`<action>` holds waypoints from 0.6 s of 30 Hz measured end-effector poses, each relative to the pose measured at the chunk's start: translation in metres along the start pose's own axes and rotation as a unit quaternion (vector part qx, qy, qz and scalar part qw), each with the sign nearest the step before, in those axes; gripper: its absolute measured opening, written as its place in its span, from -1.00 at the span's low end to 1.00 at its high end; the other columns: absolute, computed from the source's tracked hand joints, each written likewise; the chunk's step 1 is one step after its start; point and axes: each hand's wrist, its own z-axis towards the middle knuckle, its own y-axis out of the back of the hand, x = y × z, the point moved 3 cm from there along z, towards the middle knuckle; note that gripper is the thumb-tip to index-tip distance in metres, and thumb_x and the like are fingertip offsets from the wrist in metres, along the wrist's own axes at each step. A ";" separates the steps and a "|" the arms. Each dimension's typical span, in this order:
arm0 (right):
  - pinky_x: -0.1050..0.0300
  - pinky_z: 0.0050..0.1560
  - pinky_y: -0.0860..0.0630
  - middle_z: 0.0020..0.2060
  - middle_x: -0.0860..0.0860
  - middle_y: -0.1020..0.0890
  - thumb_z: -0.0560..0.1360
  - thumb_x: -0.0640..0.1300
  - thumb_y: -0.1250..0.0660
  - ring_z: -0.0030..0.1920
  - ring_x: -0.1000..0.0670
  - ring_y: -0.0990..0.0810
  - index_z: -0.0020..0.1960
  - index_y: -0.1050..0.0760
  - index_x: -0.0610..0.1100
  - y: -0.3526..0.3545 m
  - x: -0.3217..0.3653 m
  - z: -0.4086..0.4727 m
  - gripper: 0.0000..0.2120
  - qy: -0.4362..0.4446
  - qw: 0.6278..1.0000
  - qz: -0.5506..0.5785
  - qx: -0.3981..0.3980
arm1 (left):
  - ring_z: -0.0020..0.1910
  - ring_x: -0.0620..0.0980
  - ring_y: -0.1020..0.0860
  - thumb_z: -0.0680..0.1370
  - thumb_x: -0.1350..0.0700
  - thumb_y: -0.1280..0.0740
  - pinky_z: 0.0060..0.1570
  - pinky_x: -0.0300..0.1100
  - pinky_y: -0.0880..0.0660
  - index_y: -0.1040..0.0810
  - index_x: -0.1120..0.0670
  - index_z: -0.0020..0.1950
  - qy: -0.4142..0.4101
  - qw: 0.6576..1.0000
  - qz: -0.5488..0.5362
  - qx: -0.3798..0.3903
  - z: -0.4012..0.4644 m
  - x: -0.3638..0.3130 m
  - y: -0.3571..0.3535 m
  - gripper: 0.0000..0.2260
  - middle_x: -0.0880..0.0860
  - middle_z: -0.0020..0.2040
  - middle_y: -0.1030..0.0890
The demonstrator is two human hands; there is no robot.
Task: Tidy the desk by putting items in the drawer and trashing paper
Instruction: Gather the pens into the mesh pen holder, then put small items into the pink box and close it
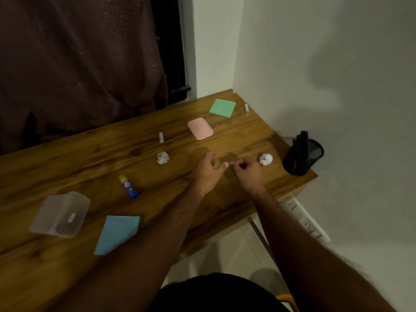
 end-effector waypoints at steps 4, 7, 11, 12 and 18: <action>0.17 -0.23 -0.44 -0.30 0.01 -0.61 0.51 -0.10 -0.37 -0.29 0.02 -0.54 -0.20 -0.51 -0.06 -0.041 0.019 -0.011 -0.87 0.008 1.000 0.009 0.027 | 0.28 0.00 -0.48 0.52 -0.03 -0.39 0.25 -0.02 -0.45 -0.39 0.01 0.41 0.017 0.999 0.004 -0.034 -0.008 0.021 0.042 -0.52 0.03 0.35 -0.50; 0.15 -0.21 -0.46 -0.28 -0.03 -0.61 0.51 -0.13 -0.37 -0.29 0.00 -0.54 -0.16 -0.54 -0.14 -0.071 0.030 -0.024 -0.89 0.007 0.999 0.022 0.049 | 0.26 0.01 -0.50 0.52 0.00 -0.40 0.24 0.01 -0.48 -0.42 0.02 0.38 0.027 0.998 -0.015 -0.047 -0.015 0.039 0.067 -0.54 0.06 0.36 -0.50; 0.11 -0.17 -0.49 -0.29 0.01 -0.63 0.49 -0.09 -0.39 -0.27 0.01 -0.57 -0.17 -0.57 -0.11 -0.100 0.044 -0.036 -0.89 0.017 0.998 0.001 0.066 | 0.26 0.00 -0.50 0.52 -0.04 -0.39 0.24 -0.04 -0.45 -0.42 0.04 0.37 0.035 0.998 -0.004 -0.058 -0.026 0.059 0.096 -0.55 0.04 0.35 -0.50; 0.11 -0.18 -0.49 -0.29 0.02 -0.63 0.49 -0.08 -0.39 -0.27 0.01 -0.57 -0.17 -0.57 -0.11 -0.106 0.047 -0.039 -0.89 0.018 0.997 -0.003 0.075 | 0.26 0.00 -0.50 0.52 -0.04 -0.39 0.24 -0.06 -0.45 -0.43 0.04 0.38 0.035 0.997 -0.003 -0.062 -0.030 0.063 0.103 -0.55 0.04 0.35 -0.50; 0.16 -0.27 -0.46 -0.33 0.04 -0.61 0.51 -0.10 -0.37 -0.31 0.05 -0.55 -0.22 -0.54 -0.05 -0.138 0.070 -0.059 -0.87 0.049 0.993 -0.016 0.109 | 0.23 -0.03 -0.51 0.52 -0.02 -0.39 0.22 -0.08 -0.46 -0.47 0.03 0.33 0.018 0.995 -0.010 -0.096 -0.052 0.082 0.143 -0.60 0.03 0.29 -0.54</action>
